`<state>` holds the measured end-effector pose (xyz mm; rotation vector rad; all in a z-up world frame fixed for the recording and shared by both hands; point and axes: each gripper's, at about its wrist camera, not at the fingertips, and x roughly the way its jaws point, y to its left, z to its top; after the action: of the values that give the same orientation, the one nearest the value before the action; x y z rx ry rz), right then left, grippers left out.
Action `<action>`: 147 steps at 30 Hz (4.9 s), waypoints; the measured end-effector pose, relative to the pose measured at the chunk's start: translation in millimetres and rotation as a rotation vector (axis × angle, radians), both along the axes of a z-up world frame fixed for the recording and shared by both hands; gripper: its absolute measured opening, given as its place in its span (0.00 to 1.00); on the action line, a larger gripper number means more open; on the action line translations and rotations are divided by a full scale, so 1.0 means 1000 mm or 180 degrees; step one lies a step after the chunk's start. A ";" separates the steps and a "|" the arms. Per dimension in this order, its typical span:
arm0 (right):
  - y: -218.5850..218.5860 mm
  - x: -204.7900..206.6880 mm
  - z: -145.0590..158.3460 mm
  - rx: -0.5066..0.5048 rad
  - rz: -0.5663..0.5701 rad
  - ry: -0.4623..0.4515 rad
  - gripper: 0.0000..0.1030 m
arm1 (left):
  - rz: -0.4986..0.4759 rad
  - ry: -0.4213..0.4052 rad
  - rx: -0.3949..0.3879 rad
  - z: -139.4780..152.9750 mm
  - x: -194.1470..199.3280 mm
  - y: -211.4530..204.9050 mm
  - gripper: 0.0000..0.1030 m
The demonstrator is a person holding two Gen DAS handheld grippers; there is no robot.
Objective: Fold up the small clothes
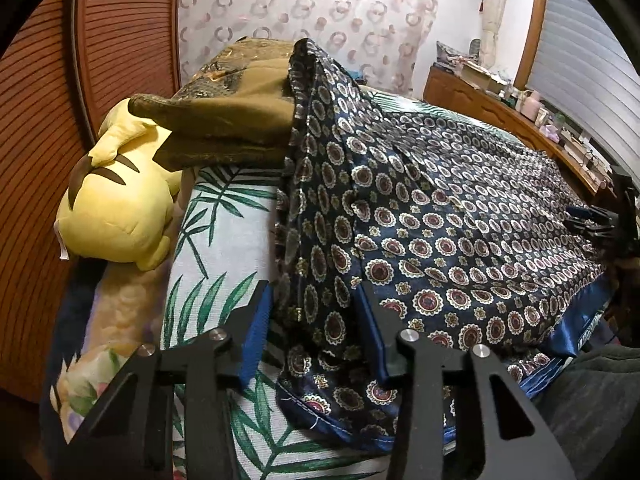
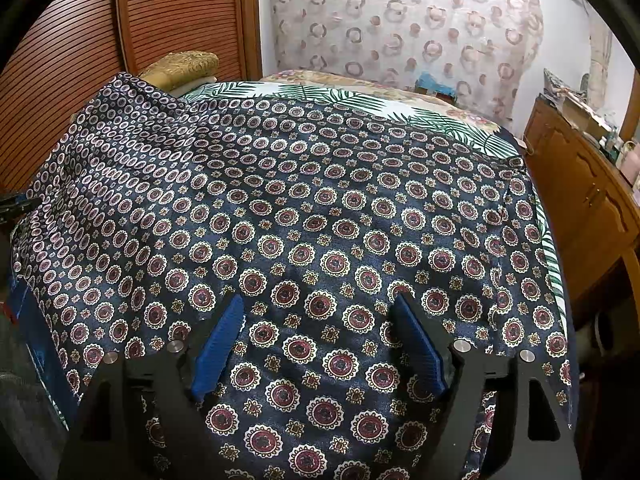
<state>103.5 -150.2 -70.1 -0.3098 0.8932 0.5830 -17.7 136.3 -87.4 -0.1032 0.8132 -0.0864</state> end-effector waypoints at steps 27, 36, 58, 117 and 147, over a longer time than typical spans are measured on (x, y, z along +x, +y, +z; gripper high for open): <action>0.001 0.000 0.000 -0.0014 -0.0019 0.0001 0.78 | -0.0659 -0.0995 -0.0388 0.113 0.040 -0.071 0.03; -0.027 -0.010 0.034 0.0081 -0.0339 -0.0216 0.78 | -0.1118 -0.1167 -0.0406 0.149 0.077 -0.134 0.03; -0.053 -0.040 0.066 0.0285 -0.0552 -0.0461 0.78 | -0.1780 -0.0782 -0.0417 0.140 0.104 -0.229 0.47; 0.010 0.032 0.032 0.0526 0.0012 -0.0147 0.04 | -0.1062 -0.0586 -0.0140 0.076 0.094 -0.174 0.74; -0.043 -0.023 0.049 0.0149 -0.0861 -0.0394 0.57 | -0.1343 -0.0429 -0.0120 0.061 0.091 -0.213 0.74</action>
<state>80.5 -193.2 -21.1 -0.1766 0.7848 0.3302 73.4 -76.2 -26.1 0.0400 0.6885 -0.5019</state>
